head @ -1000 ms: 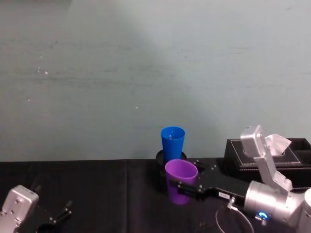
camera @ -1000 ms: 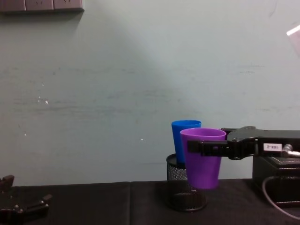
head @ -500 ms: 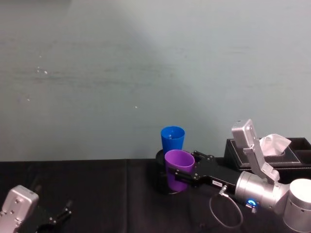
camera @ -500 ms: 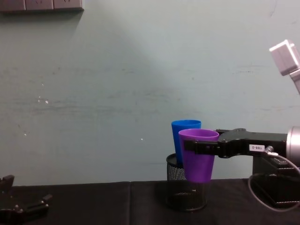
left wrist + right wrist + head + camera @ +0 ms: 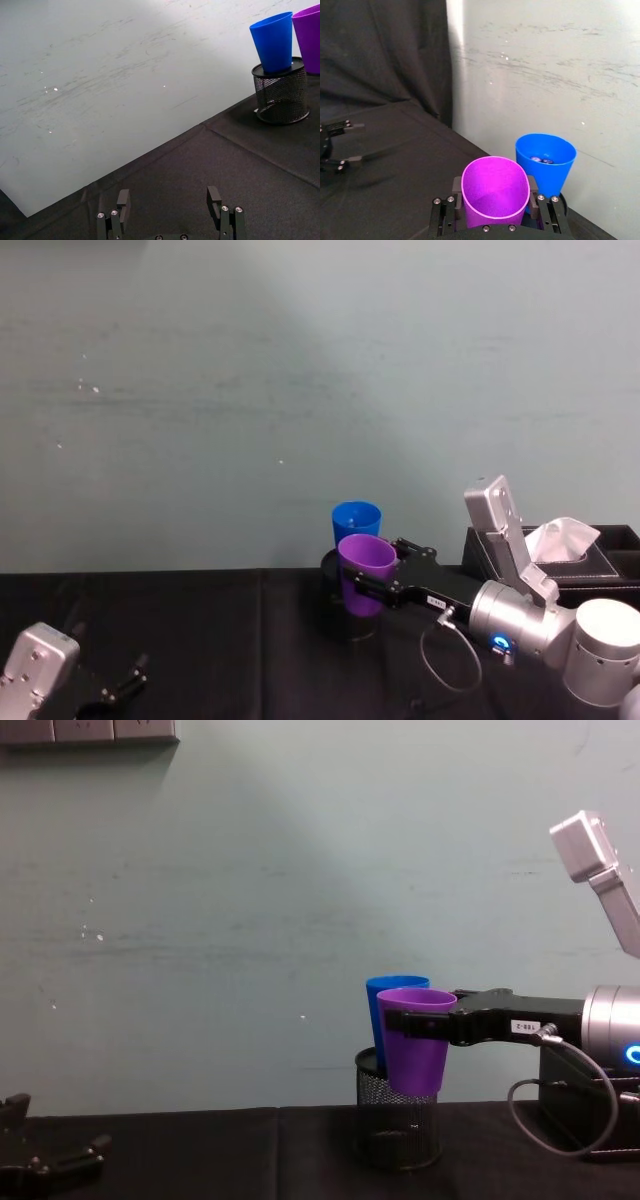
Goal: Pick up one cup with a gripper and tap it against the other cup.
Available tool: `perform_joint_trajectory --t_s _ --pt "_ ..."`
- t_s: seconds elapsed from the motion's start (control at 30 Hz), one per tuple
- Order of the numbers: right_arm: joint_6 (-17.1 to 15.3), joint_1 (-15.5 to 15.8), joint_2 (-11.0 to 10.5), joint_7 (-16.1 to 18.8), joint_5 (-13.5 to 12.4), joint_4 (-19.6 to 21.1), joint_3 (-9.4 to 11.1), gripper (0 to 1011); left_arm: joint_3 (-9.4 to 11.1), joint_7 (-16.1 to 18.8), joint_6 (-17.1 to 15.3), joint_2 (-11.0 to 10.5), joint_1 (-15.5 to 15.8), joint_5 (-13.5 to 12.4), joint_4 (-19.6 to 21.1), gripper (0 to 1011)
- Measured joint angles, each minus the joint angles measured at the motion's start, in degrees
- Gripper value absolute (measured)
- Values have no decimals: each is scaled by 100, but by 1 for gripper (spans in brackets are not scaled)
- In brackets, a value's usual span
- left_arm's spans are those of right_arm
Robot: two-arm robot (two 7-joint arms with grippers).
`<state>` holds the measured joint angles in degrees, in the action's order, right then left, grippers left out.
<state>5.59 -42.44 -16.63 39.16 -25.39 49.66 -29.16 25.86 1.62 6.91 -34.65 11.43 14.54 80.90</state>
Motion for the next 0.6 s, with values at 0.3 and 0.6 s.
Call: perform_joint_trajectory --t_s 0.3,0.6 --pt "37 -182 195 -64 133 -352 80 732 0 0 0 0 0 0 0 1000" --pt "160 -467 407 -2 265 -863 154 732 0 0 0 0 0 0 0 1000"
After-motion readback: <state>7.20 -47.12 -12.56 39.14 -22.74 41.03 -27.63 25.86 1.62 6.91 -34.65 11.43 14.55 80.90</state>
